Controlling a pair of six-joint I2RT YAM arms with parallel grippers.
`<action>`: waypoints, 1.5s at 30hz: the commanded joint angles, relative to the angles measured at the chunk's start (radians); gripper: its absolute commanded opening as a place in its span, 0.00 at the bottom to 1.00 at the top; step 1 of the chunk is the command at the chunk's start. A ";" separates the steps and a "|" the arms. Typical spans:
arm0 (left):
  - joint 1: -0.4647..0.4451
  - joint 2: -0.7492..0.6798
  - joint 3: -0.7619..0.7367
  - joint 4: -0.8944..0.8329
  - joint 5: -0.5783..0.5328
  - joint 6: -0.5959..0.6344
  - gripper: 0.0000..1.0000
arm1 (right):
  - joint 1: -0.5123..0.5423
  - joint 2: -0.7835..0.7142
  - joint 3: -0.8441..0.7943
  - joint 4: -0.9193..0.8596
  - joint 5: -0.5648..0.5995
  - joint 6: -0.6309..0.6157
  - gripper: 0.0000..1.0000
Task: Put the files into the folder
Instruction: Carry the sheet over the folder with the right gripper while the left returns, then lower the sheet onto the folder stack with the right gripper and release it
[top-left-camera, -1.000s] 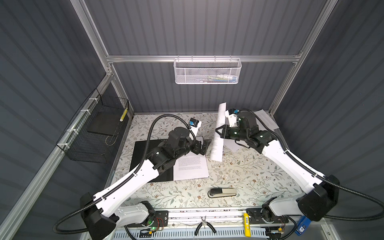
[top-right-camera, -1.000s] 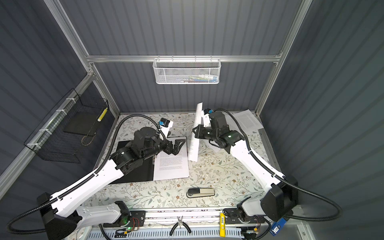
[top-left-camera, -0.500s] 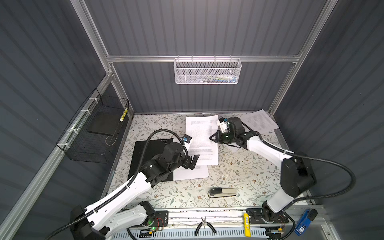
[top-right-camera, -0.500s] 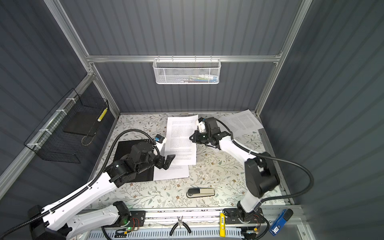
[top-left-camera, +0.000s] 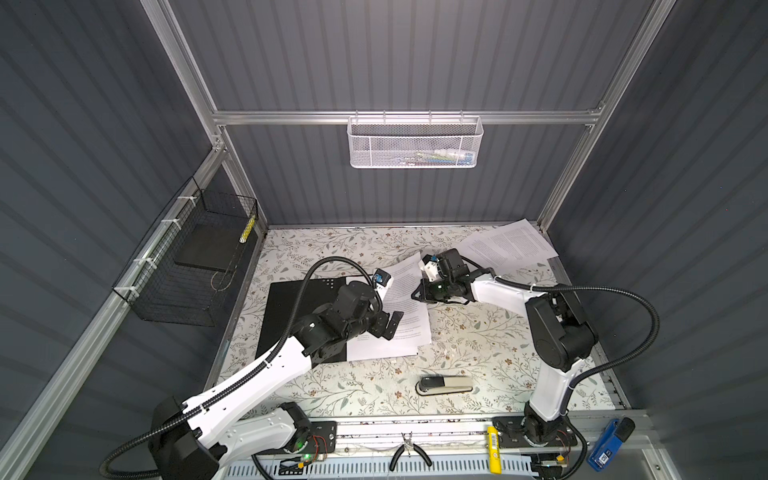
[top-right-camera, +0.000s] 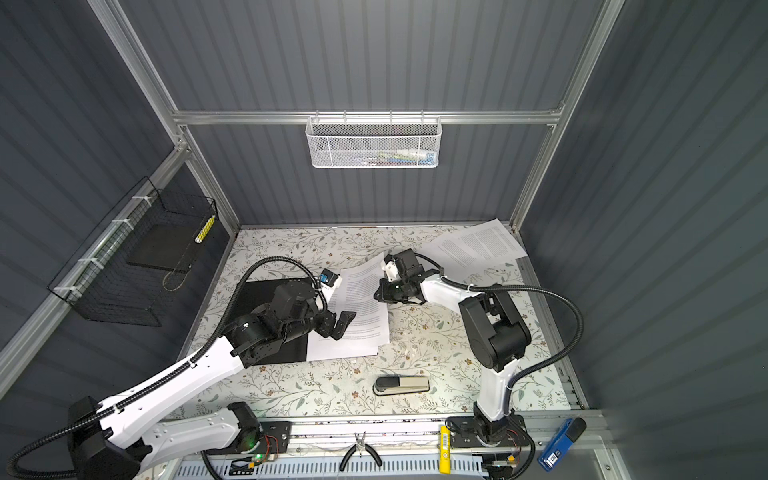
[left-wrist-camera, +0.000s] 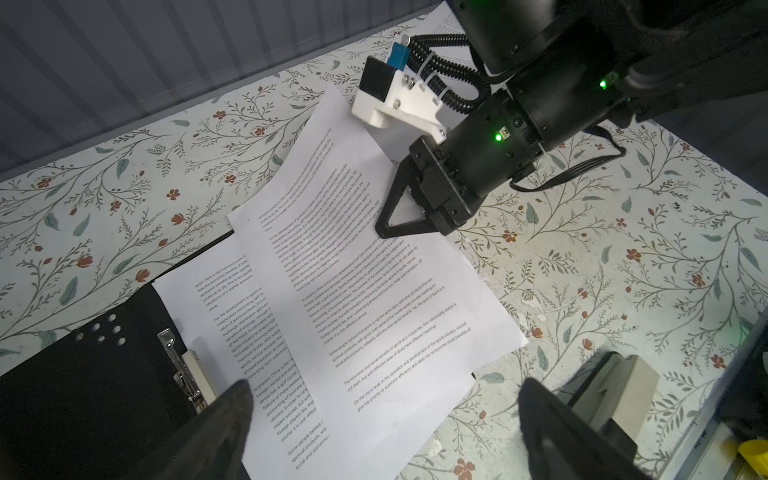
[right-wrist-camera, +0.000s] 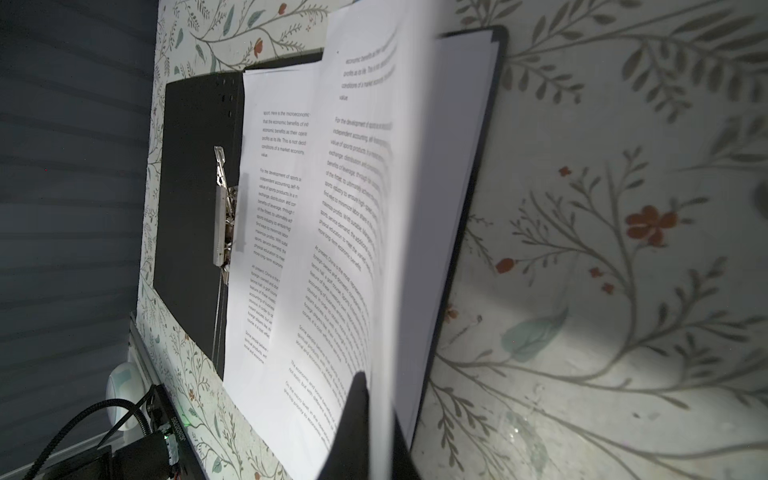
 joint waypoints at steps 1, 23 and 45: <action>-0.003 0.022 0.048 -0.020 0.036 0.014 1.00 | 0.014 0.037 0.030 0.011 -0.034 0.005 0.00; 0.119 0.195 0.148 -0.239 -0.049 -0.098 1.00 | 0.075 0.161 0.148 0.022 -0.081 0.039 0.00; 0.137 0.220 0.159 -0.258 -0.051 -0.101 1.00 | 0.103 0.210 0.192 0.013 -0.101 0.049 0.00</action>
